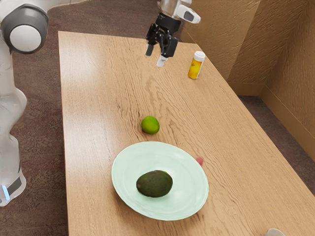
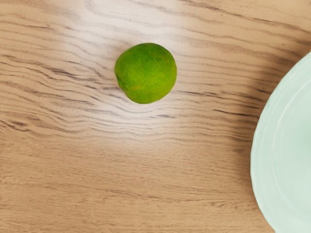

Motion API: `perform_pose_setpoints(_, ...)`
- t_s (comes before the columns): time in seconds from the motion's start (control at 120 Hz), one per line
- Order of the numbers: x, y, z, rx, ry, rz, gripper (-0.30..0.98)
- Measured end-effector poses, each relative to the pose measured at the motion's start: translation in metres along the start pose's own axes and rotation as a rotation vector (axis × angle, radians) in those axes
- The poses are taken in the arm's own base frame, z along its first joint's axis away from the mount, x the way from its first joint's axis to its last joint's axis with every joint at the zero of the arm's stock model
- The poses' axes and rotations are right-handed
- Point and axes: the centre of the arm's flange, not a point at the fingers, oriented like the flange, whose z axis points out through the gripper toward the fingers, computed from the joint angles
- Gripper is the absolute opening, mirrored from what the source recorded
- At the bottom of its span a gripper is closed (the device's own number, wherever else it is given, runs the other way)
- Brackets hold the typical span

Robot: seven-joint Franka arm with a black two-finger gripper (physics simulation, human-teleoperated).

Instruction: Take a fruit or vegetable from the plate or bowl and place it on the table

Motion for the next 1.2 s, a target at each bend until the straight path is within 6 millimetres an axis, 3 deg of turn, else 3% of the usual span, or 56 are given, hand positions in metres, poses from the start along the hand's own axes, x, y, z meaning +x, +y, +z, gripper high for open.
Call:
perform_pose_setpoints(0.117, 0.010, -0.059, -0.017, -0.030, 0.121, -0.125, 0.67)
perform_pose_setpoints(0.233, 0.005, -0.128, -0.031, -0.050, 0.202, -0.265, 0.67)
perform_pose_setpoints(0.267, -0.010, -0.144, -0.057, -0.033, 0.271, -0.303, 0.67)
perform_pose_setpoints(0.317, -0.055, -0.167, -0.112, 0.057, 0.403, -0.374, 0.67)
perform_pose_setpoints(0.367, -0.080, -0.187, -0.133, 0.125, 0.450, -0.447, 0.67)
perform_pose_setpoints(0.433, -0.074, -0.189, -0.131, 0.181, 0.436, -0.472, 0.67)
perform_pose_setpoints(0.583, -0.051, -0.159, -0.120, 0.225, 0.403, -0.423, 0.67)
perform_pose_setpoints(0.675, -0.028, -0.130, -0.101, 0.212, 0.362, -0.357, 0.67)
perform_pose_setpoints(0.75, -0.025, -0.086, -0.078, 0.193, 0.321, -0.269, 0.67)
perform_pose_setpoints(0.808, -0.019, -0.030, -0.057, 0.201, 0.292, -0.165, 0.67)
perform_pose_setpoints(0.892, -0.044, 0.074, -0.031, 0.265, 0.297, -0.050, 0.67)
perform_pose_setpoints(0.975, -0.041, 0.118, -0.006, 0.355, 0.303, -0.100, 0.67)
perform_pose_setpoints(1.067, -0.010, 0.159, 0.035, 0.399, 0.277, -0.129, 0.67)
perform_pose_setpoints(1.117, -0.007, 0.186, 0.051, 0.383, 0.259, -0.073, 0.67)
perform_pose_setpoints(1.2, -0.034, 0.270, 0.090, 0.421, 0.267, 0.059, 0.67)
